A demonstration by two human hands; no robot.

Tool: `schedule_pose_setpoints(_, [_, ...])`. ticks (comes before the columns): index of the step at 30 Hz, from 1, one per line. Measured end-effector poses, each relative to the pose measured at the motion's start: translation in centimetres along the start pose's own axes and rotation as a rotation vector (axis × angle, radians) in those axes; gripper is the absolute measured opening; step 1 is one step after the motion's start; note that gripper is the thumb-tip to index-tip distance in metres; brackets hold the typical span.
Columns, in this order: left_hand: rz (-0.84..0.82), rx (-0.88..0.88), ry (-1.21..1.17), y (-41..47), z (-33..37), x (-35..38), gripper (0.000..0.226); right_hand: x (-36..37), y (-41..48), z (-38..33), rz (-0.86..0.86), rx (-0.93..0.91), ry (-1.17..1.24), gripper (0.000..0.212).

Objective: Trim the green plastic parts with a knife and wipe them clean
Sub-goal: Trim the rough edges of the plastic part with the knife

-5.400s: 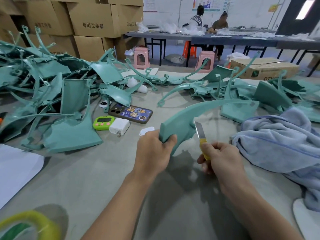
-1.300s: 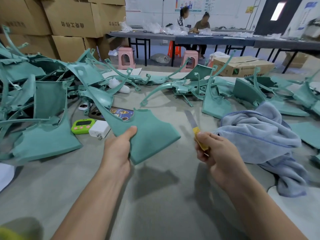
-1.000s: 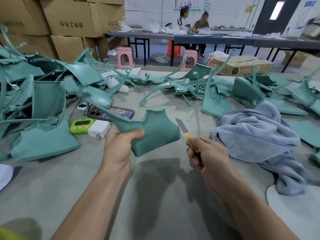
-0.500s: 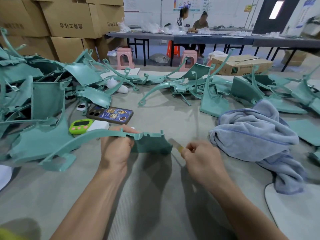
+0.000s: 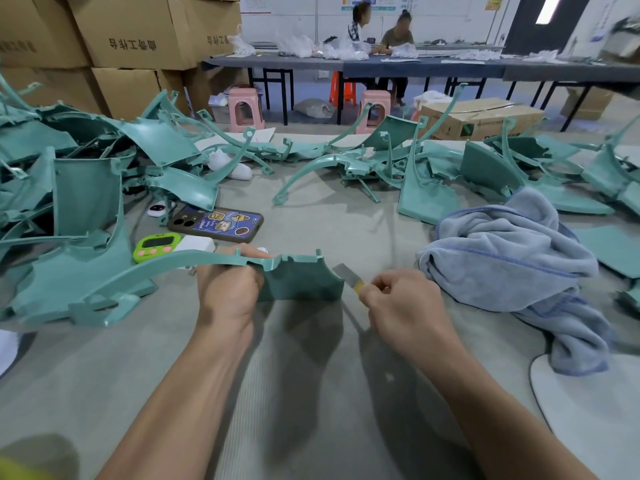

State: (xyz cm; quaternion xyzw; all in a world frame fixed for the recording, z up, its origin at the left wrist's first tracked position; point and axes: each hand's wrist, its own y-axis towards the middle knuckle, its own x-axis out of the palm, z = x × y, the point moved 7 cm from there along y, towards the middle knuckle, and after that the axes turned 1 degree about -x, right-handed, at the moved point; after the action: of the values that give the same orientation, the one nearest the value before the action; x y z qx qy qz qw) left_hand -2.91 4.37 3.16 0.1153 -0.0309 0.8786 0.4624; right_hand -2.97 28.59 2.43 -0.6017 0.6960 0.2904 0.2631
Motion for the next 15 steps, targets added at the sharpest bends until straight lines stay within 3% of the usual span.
schedule_pose_setpoints(3, [0.046, -0.042, -0.113, 0.2, 0.0, -0.3, 0.053, -0.4, -0.4, -0.5, 0.04, -0.058, 0.189, 0.034])
schedule_pose_setpoints(7, [0.078, -0.181, -0.275, 0.8, -1.0, -1.0, 0.043, 0.4, -0.6, -0.8, -0.023, -0.036, 0.39, 0.029])
schedule_pose_setpoints(10, [0.052, -0.276, -0.369, 1.0, -1.8, -0.9, 0.054, 0.5, -0.4, -0.4, -0.032, -0.01, 0.209, 0.028])
schedule_pose_setpoints(12, [0.074, -0.292, -0.403, 1.2, -1.9, -1.0, 0.044, 0.5, -0.4, -0.1, -0.019, 0.007, 0.122, 0.031])
schedule_pose_setpoints(15, [0.12, -0.27, -0.341, 1.5, -1.7, -1.5, 0.039, -0.2, -0.4, -0.5, 0.02, -0.025, 0.43, 0.028])
